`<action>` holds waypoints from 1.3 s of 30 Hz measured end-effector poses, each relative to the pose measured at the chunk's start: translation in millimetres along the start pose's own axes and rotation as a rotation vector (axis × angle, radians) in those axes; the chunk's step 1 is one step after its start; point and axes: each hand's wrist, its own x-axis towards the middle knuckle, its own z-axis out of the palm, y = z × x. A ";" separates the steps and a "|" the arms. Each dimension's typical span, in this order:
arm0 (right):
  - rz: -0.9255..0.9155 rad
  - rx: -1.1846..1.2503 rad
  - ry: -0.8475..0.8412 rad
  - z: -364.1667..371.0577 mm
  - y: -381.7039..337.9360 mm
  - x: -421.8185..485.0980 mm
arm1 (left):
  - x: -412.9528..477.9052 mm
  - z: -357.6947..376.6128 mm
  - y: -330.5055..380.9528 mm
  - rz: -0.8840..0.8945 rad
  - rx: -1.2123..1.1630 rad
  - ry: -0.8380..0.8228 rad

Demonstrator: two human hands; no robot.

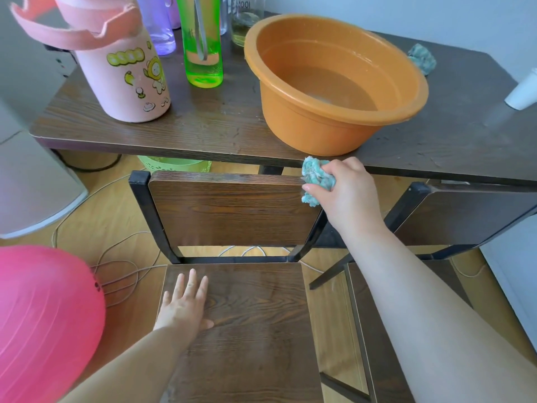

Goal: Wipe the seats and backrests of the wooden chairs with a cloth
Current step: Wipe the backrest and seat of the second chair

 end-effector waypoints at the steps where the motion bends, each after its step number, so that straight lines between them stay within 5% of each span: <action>1: -0.004 -0.014 0.003 0.3 -2.1 0.1 | -0.1 2.0 -3.4 0.003 0.007 -0.008; 26: -0.039 -0.010 -0.083 47.3 -164.6 -13.9 | -16.8 19.5 -54.2 0.134 0.042 -0.089; 35: -0.162 0.315 -0.121 91.7 -234.2 -28.2 | -20.0 23.4 -80.6 0.103 0.029 -0.059; 39: -0.170 0.459 0.014 98.6 -214.6 -53.4 | -23.0 28.8 -86.1 0.108 0.039 -0.044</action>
